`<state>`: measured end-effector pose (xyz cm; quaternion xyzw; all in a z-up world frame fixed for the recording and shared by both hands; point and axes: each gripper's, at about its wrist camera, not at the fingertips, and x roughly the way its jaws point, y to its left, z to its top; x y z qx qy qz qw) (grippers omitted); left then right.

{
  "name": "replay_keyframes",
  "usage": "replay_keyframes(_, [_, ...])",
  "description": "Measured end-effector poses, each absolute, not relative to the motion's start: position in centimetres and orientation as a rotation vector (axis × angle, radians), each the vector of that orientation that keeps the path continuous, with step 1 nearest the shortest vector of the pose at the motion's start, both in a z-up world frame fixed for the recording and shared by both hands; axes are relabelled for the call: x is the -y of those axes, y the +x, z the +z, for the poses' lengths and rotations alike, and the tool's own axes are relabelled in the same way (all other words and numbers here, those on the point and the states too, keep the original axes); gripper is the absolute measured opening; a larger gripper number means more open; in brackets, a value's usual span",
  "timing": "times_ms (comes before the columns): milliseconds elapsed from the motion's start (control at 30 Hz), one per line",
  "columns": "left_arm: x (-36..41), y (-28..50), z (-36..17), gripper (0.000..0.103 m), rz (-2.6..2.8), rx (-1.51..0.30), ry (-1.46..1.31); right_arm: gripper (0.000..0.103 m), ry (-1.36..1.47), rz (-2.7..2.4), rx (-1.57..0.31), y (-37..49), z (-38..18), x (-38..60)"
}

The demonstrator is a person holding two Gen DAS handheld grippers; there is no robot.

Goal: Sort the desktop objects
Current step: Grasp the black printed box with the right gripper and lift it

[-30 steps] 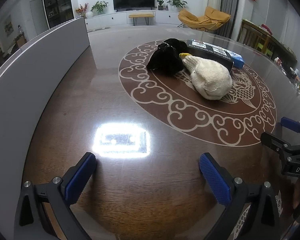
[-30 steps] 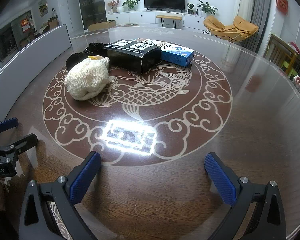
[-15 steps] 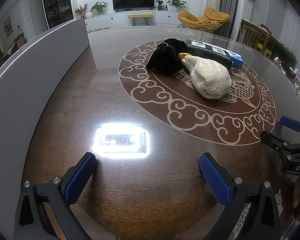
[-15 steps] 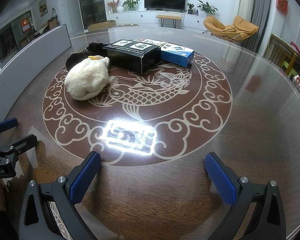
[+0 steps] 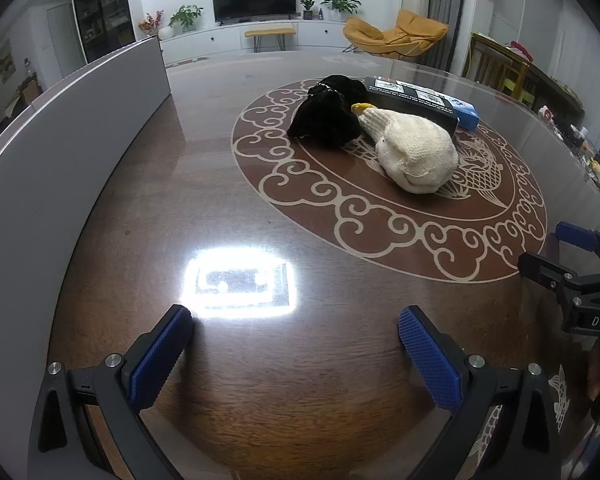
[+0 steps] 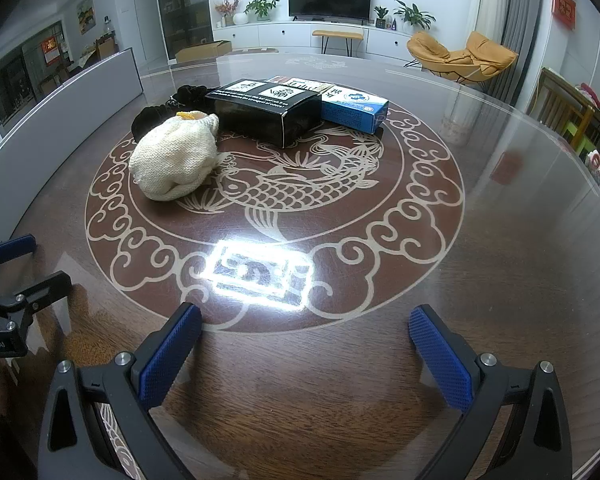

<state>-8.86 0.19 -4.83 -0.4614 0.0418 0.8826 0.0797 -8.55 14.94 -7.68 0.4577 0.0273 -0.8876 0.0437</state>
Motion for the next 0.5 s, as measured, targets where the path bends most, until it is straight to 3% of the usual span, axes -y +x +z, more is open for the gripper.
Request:
replay_keyframes(400, [-0.2,-8.8,-4.8,0.103,2.643,-0.124,-1.378,0.103,1.587,-2.908,0.141,-18.0,-7.2,-16.7])
replay_keyframes(500, [-0.2,-8.8,-4.8,0.103,2.642,-0.124,-1.378,0.103,1.584,-2.847,0.093,-19.2,-7.1,-13.4])
